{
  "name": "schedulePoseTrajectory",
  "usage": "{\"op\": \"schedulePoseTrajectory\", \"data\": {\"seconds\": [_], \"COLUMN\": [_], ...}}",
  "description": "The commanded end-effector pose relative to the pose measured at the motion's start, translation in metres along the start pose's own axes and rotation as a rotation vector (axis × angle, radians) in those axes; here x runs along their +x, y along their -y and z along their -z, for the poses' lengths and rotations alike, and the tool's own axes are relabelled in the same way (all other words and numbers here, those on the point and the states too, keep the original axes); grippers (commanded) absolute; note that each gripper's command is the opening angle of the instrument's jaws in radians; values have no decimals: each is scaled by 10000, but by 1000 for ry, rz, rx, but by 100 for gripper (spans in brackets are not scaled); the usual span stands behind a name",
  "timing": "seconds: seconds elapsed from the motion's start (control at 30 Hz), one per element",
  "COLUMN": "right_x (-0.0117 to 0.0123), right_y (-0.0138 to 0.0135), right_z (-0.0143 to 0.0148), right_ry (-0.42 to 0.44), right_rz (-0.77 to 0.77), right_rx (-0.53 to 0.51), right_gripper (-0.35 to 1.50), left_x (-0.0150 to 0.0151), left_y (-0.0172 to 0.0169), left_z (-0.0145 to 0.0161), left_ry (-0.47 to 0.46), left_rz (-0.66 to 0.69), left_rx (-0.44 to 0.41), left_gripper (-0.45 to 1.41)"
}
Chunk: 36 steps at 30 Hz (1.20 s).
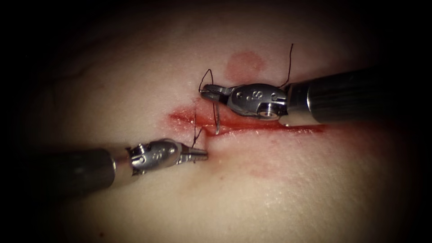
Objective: Wound Closure
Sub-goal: Use the right gripper to push the needle through the bottom half of the cut.
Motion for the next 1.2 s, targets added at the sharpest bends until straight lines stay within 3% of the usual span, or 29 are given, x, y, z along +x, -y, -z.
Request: {"op": "schedulePoseTrajectory", "data": {"seconds": [0.03, 0.13, 0.53, 0.63, 1.2], "right_x": [-3, -4, -1, 3, 7], "right_y": [6, 8, 20, 27, 38], "right_z": [-6, -5, 0, 5, 7], "right_ry": [6, 48, 64, 116, 136], "right_rz": [-15, -35, -67, -71, -100], "right_rx": [6, 30, 39, 66, 138], "right_gripper": [-35, -35, -35, -35, -35], "left_x": [-3, -3, -3, -3, -2], "left_y": [0, 0, 0, 1, 1], "left_z": [-9, -9, -6, -5, -6], "left_ry": [-1, -1, -2, -2, -2], "left_rz": [0, 1, 0, 1, 1], "left_rx": [-3, -3, -7, -7, -7], "left_gripper": [-35, -35, -35, -35, -35]}}
